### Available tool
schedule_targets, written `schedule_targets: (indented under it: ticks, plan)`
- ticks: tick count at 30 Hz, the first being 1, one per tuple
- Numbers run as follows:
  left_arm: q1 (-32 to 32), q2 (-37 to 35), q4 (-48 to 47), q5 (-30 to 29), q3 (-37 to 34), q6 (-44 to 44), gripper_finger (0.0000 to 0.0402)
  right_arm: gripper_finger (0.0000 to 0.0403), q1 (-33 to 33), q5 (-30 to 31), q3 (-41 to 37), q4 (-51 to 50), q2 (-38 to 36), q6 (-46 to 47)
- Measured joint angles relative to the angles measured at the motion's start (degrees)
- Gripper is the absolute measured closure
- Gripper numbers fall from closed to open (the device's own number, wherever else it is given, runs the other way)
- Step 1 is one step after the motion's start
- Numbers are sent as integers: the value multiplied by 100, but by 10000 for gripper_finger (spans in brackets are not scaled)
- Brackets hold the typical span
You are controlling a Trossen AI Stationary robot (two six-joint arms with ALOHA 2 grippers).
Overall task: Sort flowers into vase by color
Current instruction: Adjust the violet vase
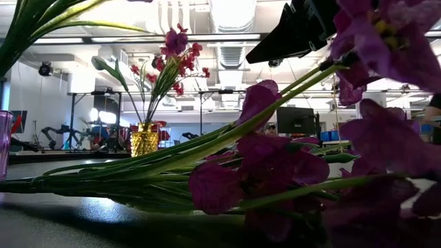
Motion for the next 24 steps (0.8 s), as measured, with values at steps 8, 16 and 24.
schedule_targets:
  ticks: [8, 16, 24]
  plan:
    - [0, 172, 0, -215, 0, -163, 402, 390, 0, 2, -2, 1, 0, 0]
    - [0, 172, -4, -645, 0, -182, 402, 390, 0, 2, 0, 0, 0, 0]
    - [0, 172, -47, -994, 0, -201, 402, 390, 0, 4, 0, 0, 0, 0]
